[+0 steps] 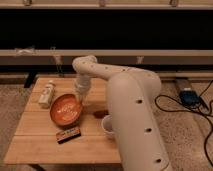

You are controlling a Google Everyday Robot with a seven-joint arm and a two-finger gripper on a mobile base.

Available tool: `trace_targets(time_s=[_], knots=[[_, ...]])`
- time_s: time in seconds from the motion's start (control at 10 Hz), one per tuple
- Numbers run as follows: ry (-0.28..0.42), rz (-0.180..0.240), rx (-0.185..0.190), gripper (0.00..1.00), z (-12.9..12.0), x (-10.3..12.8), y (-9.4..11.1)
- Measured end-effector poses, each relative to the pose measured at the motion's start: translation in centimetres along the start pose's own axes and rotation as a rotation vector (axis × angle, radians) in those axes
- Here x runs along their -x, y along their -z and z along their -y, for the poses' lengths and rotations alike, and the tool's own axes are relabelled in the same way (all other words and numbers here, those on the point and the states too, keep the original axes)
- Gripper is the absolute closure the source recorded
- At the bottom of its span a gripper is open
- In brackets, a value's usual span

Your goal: Pick up the ceramic bowl

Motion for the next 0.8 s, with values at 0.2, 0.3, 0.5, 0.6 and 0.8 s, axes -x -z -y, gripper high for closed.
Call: trace_targets(time_s=[0.2,0.3,0.5,0.6,0.8], knots=[[0.006,0.072,0.009,1.0,-0.7,0.7,3.6],[0.009,0.098,0.012,1.0,-0.8,0.9,4.8],[0.028,0.156,0.015,1.0,-1.0,1.4,7.4],[0.049,0.176,0.026,1.0,-1.4,1.7,8.1],[0.058,0.181,0.033,1.0,-1.6,1.8,8.2]])
